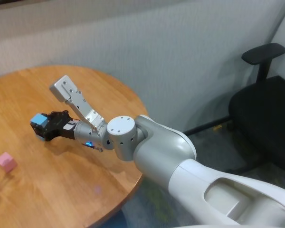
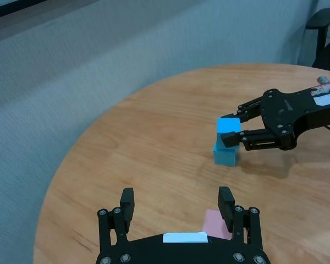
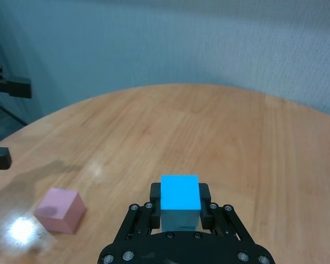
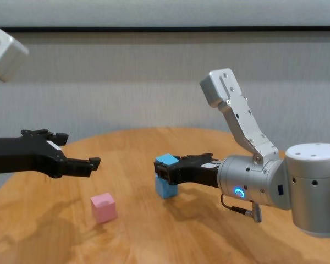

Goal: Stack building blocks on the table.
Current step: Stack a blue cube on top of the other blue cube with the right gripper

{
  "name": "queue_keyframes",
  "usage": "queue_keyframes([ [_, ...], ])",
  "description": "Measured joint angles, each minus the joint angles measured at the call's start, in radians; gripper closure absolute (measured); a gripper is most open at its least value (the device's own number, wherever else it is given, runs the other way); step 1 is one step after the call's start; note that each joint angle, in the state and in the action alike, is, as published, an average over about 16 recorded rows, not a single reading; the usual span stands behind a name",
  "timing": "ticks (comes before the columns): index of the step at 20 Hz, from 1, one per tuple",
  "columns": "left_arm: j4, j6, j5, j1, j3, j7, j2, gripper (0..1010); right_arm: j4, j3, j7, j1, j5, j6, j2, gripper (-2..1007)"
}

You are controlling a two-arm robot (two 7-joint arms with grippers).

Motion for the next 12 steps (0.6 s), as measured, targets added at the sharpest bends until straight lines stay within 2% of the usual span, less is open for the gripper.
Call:
queue_keyframes([
  [12,0.000,0.000,0.000,0.000,0.000,0.000,0.000,8,0.027,0.003,0.001,0.010,-0.013,-0.010,-0.008,633],
])
